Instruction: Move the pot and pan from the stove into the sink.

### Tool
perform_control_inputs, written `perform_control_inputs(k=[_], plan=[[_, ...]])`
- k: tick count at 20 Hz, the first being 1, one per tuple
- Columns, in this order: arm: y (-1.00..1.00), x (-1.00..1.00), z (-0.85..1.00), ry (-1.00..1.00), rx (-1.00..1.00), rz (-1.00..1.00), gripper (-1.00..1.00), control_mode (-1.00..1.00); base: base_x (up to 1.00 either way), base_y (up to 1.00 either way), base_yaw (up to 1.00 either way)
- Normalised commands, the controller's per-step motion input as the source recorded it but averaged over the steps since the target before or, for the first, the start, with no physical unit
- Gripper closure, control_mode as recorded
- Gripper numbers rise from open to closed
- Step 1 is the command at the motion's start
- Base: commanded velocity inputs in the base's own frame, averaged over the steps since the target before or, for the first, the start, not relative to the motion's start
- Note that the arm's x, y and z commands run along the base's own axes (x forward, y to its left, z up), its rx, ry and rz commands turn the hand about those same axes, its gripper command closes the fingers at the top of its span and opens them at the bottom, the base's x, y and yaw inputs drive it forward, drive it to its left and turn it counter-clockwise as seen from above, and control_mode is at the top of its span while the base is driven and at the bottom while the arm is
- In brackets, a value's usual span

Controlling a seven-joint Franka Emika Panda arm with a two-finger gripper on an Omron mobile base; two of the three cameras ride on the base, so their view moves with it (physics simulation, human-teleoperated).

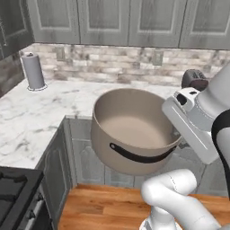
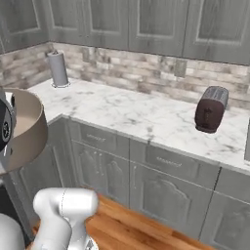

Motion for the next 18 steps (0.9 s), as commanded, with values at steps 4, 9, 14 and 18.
perform_control_inputs(k=[4, 9, 14, 18], plan=[[0.0, 0.0, 0.0, 0.0, 0.0, 0.0, 1.0, 1.0, 0.0, -0.04, -0.5], [0.0, 0.0, 0.0, 0.0, 0.0, 0.0, 1.0, 1.0, 0.0, -0.04, -0.5], [0.0, 0.0, 0.0, 0.0, 0.0, 0.0, 1.0, 1.0, 0.0, -0.09, -0.49], [0.0, 0.0, 0.0, 0.0, 0.0, 0.0, 1.0, 1.0, 0.0, -0.05, -0.16]])
